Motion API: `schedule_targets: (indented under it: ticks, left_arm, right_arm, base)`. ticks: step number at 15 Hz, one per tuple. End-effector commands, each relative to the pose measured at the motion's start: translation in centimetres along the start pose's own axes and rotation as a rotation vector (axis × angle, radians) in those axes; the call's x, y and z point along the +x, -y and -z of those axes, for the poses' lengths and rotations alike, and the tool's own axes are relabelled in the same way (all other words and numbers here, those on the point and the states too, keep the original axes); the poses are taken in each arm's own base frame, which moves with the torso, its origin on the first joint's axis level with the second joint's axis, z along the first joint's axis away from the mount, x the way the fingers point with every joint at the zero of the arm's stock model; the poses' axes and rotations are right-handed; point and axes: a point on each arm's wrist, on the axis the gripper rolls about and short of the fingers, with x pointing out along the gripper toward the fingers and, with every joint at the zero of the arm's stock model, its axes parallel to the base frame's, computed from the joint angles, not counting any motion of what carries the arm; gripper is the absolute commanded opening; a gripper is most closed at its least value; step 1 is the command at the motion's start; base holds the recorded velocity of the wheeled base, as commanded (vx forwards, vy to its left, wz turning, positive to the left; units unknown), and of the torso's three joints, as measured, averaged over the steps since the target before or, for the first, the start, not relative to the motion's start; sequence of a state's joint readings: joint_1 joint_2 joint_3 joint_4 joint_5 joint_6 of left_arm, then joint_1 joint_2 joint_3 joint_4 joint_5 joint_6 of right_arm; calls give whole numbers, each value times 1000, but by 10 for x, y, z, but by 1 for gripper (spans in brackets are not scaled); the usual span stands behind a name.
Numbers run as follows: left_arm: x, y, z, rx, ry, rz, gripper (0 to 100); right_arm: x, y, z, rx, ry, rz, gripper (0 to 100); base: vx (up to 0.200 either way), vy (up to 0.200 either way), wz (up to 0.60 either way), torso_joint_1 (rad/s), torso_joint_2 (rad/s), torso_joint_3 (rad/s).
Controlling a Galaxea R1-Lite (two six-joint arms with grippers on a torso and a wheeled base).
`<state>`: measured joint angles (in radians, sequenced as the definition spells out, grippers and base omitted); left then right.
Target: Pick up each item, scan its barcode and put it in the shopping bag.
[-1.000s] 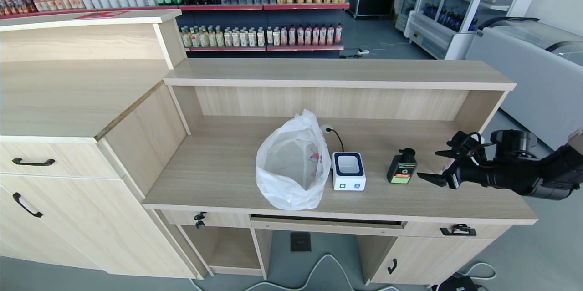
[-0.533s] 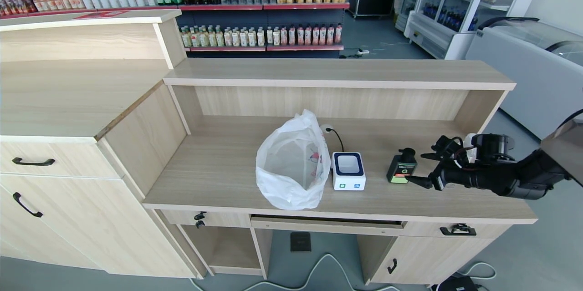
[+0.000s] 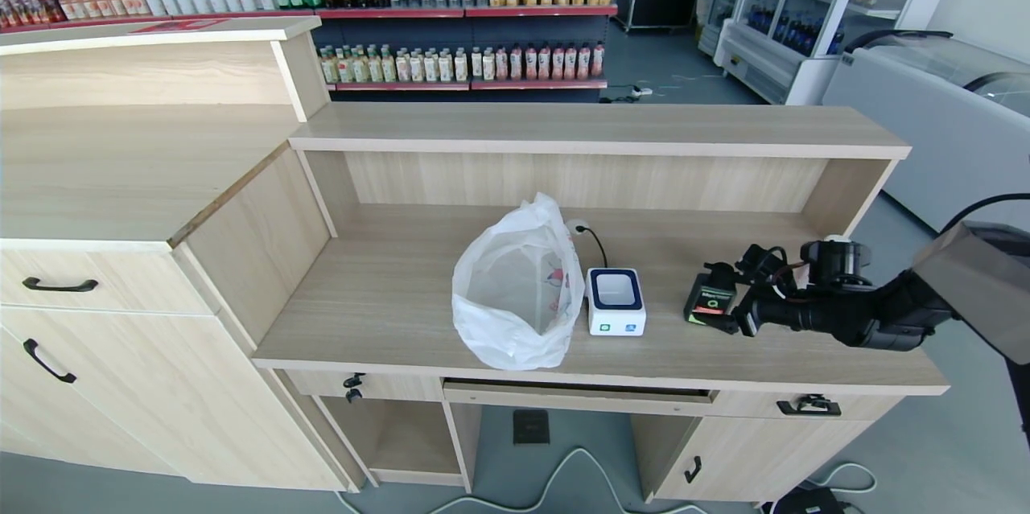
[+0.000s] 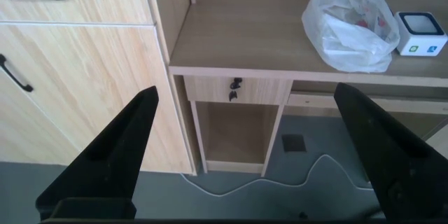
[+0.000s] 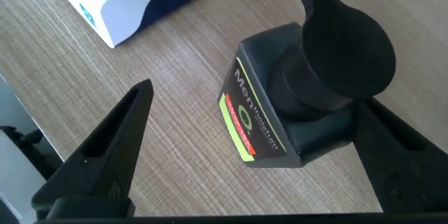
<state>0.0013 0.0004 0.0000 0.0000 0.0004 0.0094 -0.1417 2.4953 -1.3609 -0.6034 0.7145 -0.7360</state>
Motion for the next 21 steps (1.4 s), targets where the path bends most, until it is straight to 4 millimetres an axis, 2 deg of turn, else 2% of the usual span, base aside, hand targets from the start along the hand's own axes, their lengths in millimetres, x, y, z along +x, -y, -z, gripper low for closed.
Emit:
schedule_targets:
  ticks: [1, 7, 8, 11, 14, 16, 17, 18, 19, 20, 21]
  left_arm:
    - [0, 0, 0, 0, 0, 0, 100]
    - [0, 0, 0, 0, 0, 0, 100]
    - [0, 0, 0, 0, 0, -1, 100]
    - [0, 0, 0, 0, 0, 0, 100]
    - [0, 0, 0, 0, 0, -1, 100]
    - [0, 0, 0, 0, 0, 0, 100]
    - [0, 0, 0, 0, 0, -1, 100]
    - [0, 0, 0, 0, 0, 0, 100]
    - [0, 0, 0, 0, 0, -1, 100]
    - [0, 0, 0, 0, 0, 0, 100]
    - [0, 0, 0, 0, 0, 0, 100]
  right_arm:
    - [5, -1, 3, -1, 0, -6, 100]
    - [20, -4, 3, -18, 25, -33, 100]
    - [20, -4, 4, -20, 28, -35, 0]
    - [22, -7, 6, -19, 23, -41, 0]
    - [18, -4, -2, -37, 34, -29, 0]
    - [9, 1, -19, -79, 56, 0, 0]
    - [-1, 7, -37, -125, 85, 33, 0]
    - [-15, 9, -57, -164, 97, 66, 0]
    - [-43, 3, -83, -217, 79, 119, 0]
    - [-73, -3, -99, -258, 55, 167, 0]
    - [-117, -12, -109, -293, -18, 260, 0]
  base:
    - [0, 0, 0, 0, 0, 0]
    - [0, 0, 0, 0, 0, 0]
    - [0, 0, 0, 0, 0, 0]
    - [0, 0, 0, 0, 0, 0]
    - [0, 0, 0, 0, 0, 0]
    - [0, 0, 0, 0, 0, 0]
    - [0, 0, 0, 0, 0, 0]
    - [0, 0, 0, 0, 0, 0]
    - [0, 0, 0, 0, 0, 0]
    - [0, 0, 0, 0, 0, 0]
    - [0, 0, 0, 0, 0, 0]
